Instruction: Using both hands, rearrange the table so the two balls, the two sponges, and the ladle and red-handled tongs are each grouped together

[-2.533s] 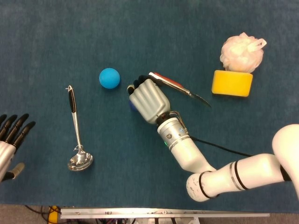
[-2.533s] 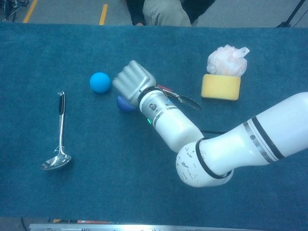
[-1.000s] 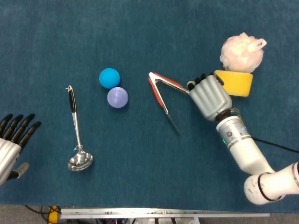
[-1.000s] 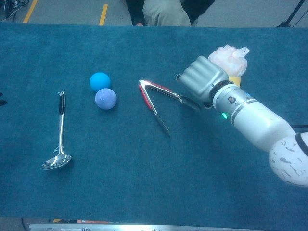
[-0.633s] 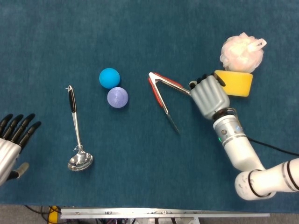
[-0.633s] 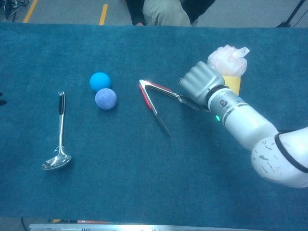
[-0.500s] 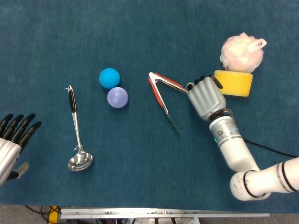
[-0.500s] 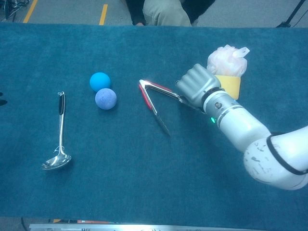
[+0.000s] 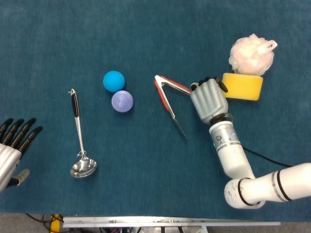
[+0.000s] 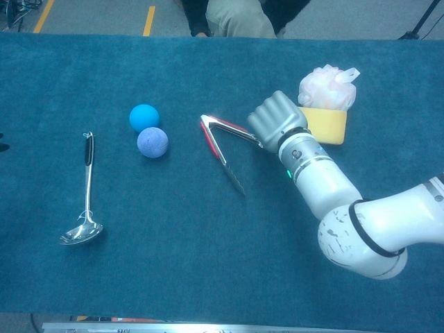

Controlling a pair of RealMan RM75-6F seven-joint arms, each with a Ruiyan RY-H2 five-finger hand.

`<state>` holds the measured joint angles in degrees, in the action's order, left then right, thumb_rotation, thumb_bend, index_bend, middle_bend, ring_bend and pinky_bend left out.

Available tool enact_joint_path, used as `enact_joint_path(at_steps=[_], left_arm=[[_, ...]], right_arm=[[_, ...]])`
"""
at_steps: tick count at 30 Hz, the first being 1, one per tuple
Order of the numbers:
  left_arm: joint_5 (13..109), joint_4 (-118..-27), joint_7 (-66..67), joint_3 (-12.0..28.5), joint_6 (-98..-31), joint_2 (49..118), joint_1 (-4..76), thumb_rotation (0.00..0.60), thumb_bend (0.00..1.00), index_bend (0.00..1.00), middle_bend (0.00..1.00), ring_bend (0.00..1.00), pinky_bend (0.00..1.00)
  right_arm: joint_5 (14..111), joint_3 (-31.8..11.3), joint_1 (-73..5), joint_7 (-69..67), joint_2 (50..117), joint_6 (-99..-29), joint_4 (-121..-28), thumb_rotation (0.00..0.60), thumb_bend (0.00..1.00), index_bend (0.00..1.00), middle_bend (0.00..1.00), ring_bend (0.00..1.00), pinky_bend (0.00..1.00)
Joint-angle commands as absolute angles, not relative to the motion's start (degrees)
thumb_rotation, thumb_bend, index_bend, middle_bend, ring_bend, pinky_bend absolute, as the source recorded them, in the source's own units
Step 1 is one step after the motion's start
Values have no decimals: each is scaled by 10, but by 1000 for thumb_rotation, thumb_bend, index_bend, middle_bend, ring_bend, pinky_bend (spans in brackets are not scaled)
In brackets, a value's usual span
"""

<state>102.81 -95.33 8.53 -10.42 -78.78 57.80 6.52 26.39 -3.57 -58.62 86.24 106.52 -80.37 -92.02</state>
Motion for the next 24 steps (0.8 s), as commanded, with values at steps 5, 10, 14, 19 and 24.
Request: enact_joint_path(at_steps=[5, 10, 14, 19, 24], left_arm=[[1028, -953, 85, -105, -789, 578, 64, 600, 222, 0, 0, 0, 34], [1028, -954, 87, -104, -786, 579, 66, 600, 223, 0, 0, 0, 34], [1028, -956, 88, -104, -783, 579, 68, 600, 223, 0, 0, 0, 34], [1027, -956, 89, -104, -781, 579, 69, 600, 223, 0, 0, 0, 34], [1027, -956, 88, -104, -780, 578, 70, 600, 223, 0, 0, 0, 34]], right_arm=[[265, -39, -582, 861, 1065, -797, -913, 600, 14, 315, 447, 382, 575], [269, -42, -576, 850, 1064, -787, -908, 600, 136, 322, 457, 386, 582], [273, -45, -574, 846, 1066, -782, -903, 600, 182, 322, 464, 390, 590], [275, -49, -573, 842, 1072, -777, -896, 600, 207, 322, 465, 392, 601], [271, -53, -573, 844, 1085, -773, -881, 600, 227, 322, 473, 398, 615]])
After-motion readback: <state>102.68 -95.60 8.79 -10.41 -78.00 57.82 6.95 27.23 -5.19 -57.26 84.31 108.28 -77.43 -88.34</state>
